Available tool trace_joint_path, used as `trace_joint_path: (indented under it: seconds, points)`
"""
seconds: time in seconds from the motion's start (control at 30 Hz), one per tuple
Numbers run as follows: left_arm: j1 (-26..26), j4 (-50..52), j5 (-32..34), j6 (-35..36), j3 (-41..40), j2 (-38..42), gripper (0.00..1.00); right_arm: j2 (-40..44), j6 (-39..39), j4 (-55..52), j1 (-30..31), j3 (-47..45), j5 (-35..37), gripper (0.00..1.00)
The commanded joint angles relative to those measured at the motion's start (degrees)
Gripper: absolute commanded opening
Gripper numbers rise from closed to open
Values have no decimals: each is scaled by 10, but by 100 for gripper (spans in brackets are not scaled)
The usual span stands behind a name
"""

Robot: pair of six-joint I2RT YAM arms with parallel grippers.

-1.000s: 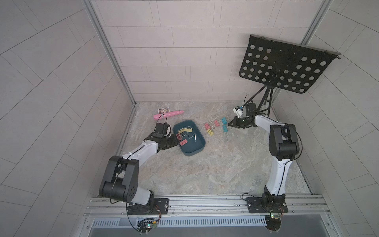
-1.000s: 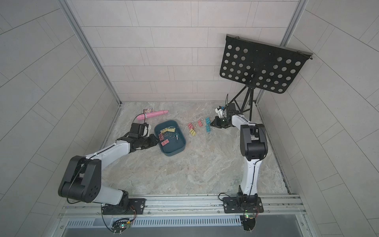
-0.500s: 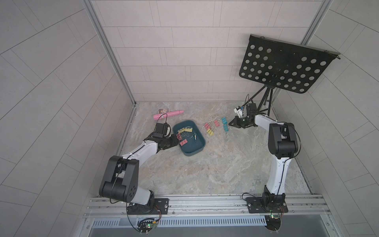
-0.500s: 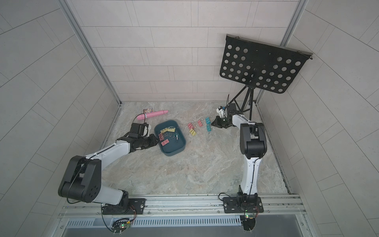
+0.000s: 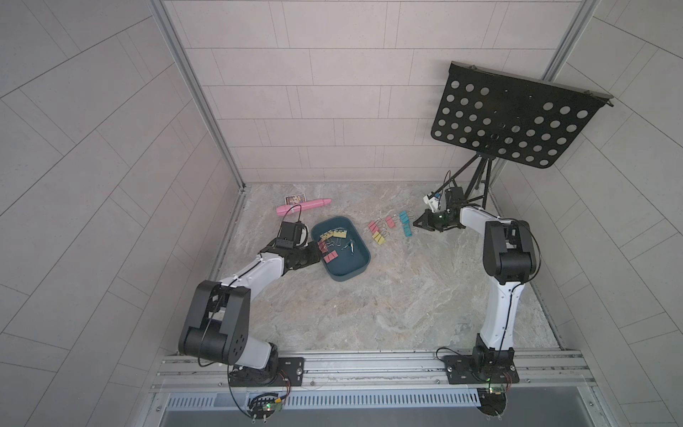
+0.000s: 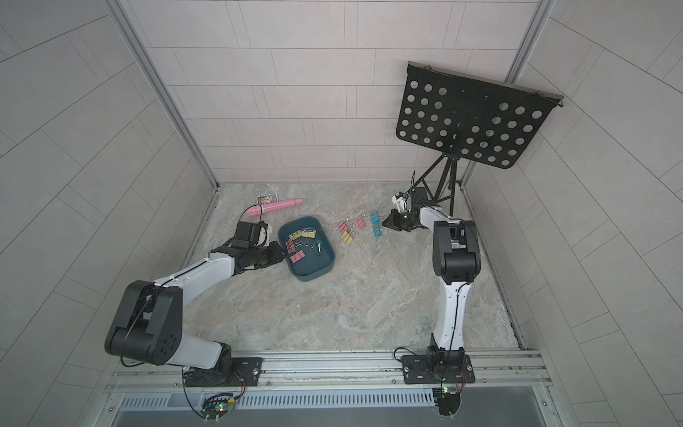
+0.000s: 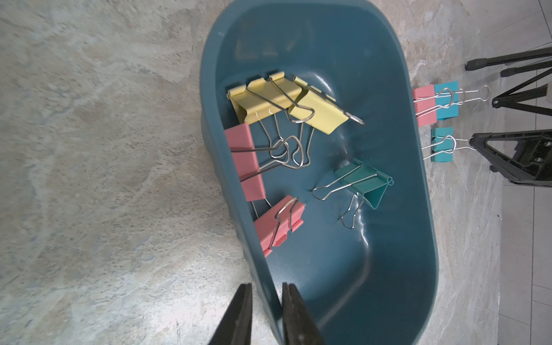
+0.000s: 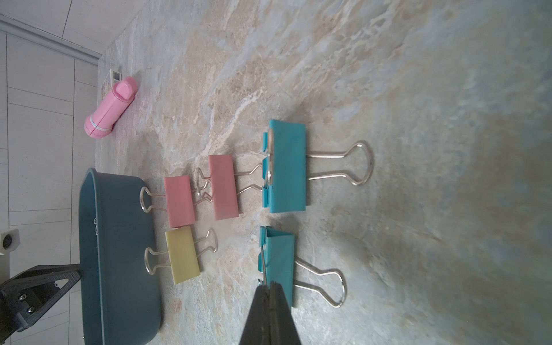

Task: Take out the binder clips from the storage box
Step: Place the binder clip at the center of the board.

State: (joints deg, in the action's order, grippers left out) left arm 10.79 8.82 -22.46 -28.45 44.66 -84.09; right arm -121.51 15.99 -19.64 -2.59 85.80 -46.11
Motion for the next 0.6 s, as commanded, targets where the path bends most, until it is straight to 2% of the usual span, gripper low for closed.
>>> trace_joint_path:
  seconds: [0.0,0.23,0.57]
  points:
    - [2,13,15,12,-8,8,26,-14,3,-3,-3,11,9,11]
    - [1,13,14,12,-8,8,26,-6,5,-5,-4,10,14,32]
    - [1,27,16,16,1,11,26,76,-5,-27,4,16,46,37]
